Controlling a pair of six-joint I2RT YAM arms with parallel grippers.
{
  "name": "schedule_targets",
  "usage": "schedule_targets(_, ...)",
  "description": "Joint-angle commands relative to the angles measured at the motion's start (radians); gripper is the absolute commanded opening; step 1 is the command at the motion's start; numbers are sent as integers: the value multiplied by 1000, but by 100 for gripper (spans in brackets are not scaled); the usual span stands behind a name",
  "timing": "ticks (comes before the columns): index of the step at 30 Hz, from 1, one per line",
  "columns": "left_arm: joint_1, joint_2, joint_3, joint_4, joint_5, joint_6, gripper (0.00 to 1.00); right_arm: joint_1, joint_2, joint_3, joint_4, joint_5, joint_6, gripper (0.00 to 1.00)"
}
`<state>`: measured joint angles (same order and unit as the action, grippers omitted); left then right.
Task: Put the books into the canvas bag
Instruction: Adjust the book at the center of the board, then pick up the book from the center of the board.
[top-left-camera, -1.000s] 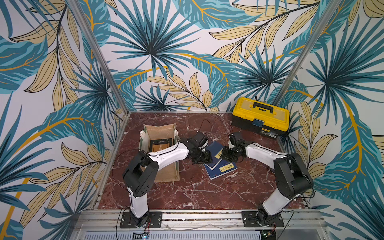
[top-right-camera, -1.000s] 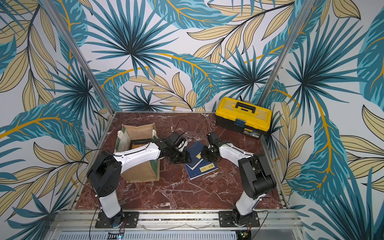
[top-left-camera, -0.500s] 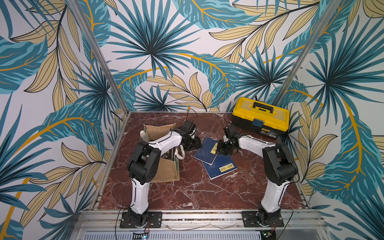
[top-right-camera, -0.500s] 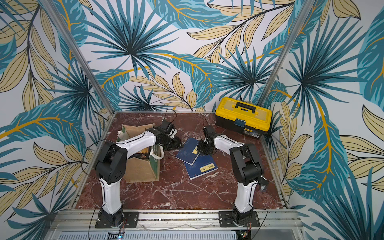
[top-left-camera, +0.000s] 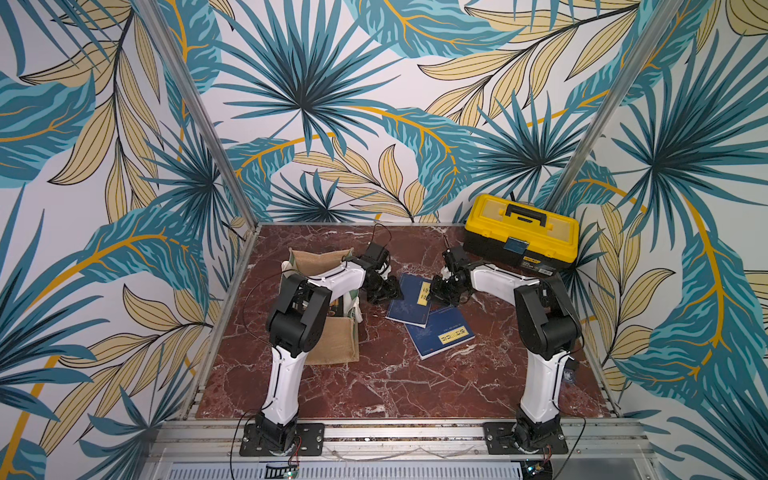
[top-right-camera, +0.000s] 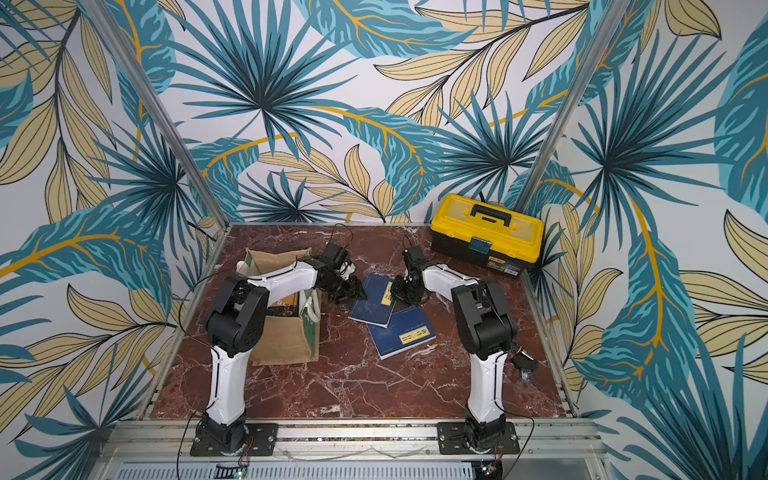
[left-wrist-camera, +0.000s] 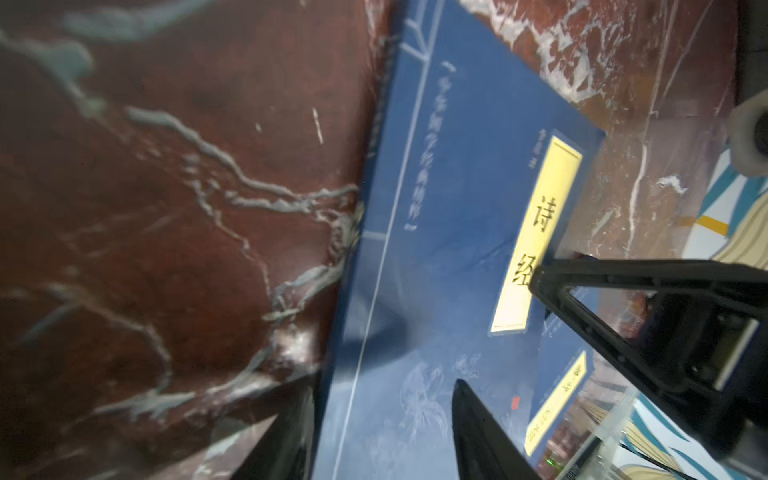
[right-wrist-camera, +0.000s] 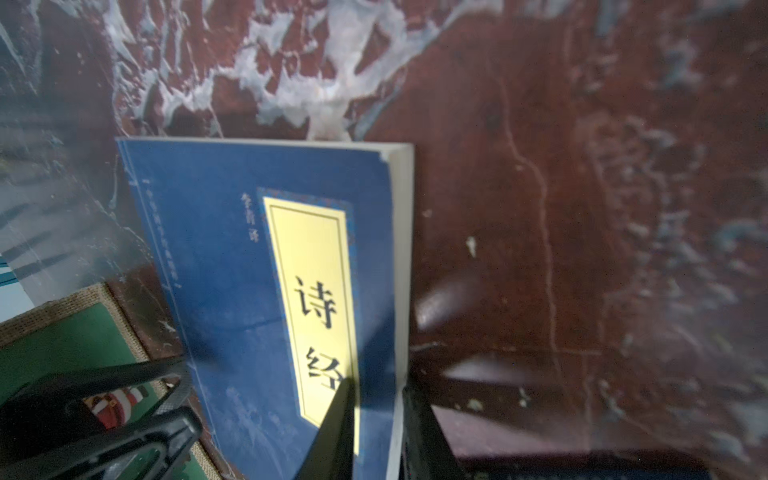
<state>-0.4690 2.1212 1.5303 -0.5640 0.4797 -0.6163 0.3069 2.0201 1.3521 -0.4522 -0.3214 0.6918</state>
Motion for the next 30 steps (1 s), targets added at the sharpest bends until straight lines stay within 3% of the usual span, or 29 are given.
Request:
schedule_targets(1,6,11,16,49,142,-13,49,4,30,11,-26,-34,-17,22)
schedule_targets(10,-2,-134,-136,242,218,-144,39,15,9,-31,-13,-56,-7,22)
schedule_targets(17,-37,-125,-145,248,187,-160,34,32,-31,-112,30,-70,19,22)
schedule_targets(25,-48,-179,-158,241,132,-152,10,31,-100,-150,10,-48,5,22)
schedule_targets(30,-49,-251,-131,140,82,-89,4,32,-197,-150,-17,-34,8,25)
